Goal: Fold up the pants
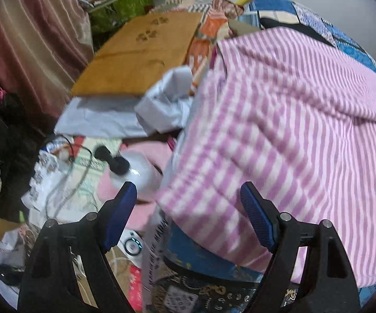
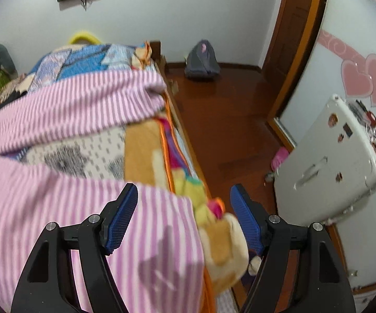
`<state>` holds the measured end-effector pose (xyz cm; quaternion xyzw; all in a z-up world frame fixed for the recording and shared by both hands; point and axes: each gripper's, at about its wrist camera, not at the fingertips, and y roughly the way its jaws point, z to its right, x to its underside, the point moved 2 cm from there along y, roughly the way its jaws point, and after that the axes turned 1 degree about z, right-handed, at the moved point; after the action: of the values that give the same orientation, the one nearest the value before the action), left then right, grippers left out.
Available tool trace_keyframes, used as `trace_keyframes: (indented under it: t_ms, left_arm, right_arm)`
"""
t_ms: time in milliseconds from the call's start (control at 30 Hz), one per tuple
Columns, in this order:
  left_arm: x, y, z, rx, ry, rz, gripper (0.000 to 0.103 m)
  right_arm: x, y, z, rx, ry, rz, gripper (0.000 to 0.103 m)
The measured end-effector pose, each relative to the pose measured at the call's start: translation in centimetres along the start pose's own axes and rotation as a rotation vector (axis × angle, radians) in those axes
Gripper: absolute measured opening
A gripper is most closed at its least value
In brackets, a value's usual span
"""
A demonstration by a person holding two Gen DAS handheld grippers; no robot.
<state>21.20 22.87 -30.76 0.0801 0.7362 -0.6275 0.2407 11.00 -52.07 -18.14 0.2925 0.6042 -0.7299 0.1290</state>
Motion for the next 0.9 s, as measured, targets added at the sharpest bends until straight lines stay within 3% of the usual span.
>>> trace_keyframes:
  t_ms: [100,200,467,533,600,633,700,900]
  left_arm:
    - [0.7,1.0,0.5,-0.009,-0.004,-0.011,0.082]
    - [0.8,1.1,1.0,-0.007,-0.014,0.008,0.073]
    - [0.9,0.2,1.5,-0.051,-0.013,0.034,0.030]
    - [0.9,0.1,1.5,-0.056,-0.014,0.034,0.026]
    - [0.8,0.0,1.5,-0.059,-0.019,0.034,0.021]
    - [0.7,-0.1,1.6,-0.063,-0.018,0.036,0.016]
    - [0.6,-0.4,1.8,-0.076,-0.012,0.043,0.014]
    - [0.3,-1.6,1.6,-0.093,-0.022,0.076,0.012]
  right_arm:
    - [1.5,1.6,0.6,-0.036,0.028,-0.041,0.071]
    - [2.3,4.0,1.1,-0.066,0.067,-0.085,0.071]
    - [3.8,10.0,0.9,-0.141,0.133,-0.197,0.069]
    - [4.2,10.2,0.9,-0.187,0.166,-0.184,0.060]
    - [4.2,9.9,1.0,-0.218,0.184,-0.165,0.039]
    - [4.2,9.6,0.9,-0.213,0.179,-0.152,0.035]
    - [3.9,8.8,0.6,-0.167,0.146,-0.123,0.015]
    - [0.8,6.6,0.2,-0.091,0.094,-0.014,0.008]
